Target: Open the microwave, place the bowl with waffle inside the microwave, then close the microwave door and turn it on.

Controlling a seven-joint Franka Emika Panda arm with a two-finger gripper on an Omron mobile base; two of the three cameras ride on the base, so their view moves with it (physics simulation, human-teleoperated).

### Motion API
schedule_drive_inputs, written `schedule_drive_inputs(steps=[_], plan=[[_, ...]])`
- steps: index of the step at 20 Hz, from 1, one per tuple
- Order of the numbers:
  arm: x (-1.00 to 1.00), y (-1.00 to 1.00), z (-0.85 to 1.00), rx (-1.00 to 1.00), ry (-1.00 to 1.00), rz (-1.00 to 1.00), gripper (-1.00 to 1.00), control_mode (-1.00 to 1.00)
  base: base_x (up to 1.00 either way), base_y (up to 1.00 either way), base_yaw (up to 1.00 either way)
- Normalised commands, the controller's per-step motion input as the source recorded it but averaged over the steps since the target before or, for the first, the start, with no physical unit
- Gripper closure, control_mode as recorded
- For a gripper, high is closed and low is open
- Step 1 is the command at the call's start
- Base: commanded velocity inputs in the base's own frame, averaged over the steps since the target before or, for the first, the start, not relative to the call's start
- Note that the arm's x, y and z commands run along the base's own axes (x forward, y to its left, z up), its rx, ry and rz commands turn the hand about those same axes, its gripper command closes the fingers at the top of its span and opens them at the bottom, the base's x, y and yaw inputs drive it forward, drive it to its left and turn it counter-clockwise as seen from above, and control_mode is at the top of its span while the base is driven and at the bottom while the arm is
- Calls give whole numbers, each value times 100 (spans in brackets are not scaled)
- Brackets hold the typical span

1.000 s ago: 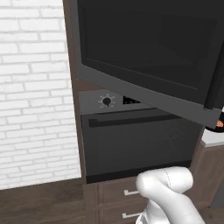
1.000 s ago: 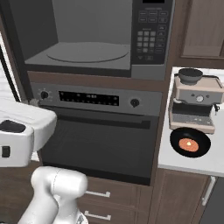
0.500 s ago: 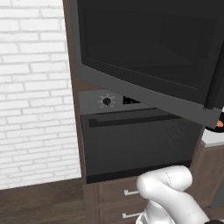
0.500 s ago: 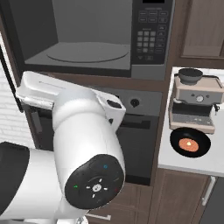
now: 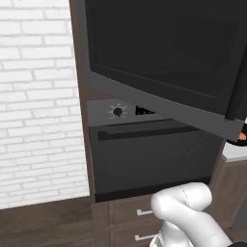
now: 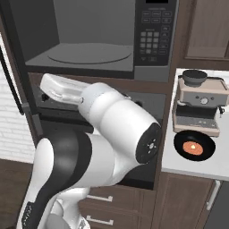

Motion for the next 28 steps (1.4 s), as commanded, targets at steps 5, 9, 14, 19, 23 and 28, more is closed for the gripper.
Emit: schedule_drive_inputs(steps=[5, 9, 14, 19, 23, 28], plan=[[37, 59, 0, 0, 9, 8, -100, -100, 0, 0, 0], [24, 62, 0, 0, 15, 6, -100, -100, 0, 0, 0], [-7, 69, 0, 0, 8, 12, -100, -100, 0, 0, 0], [-47, 81, 0, 0, 7, 27, -100, -100, 0, 0, 0], [-36, 99, 0, 0, 7, 30, -100, -100, 0, 0, 0], [-14, 100, 0, -1, 0, 19, -100, -100, 0, 0, 0]])
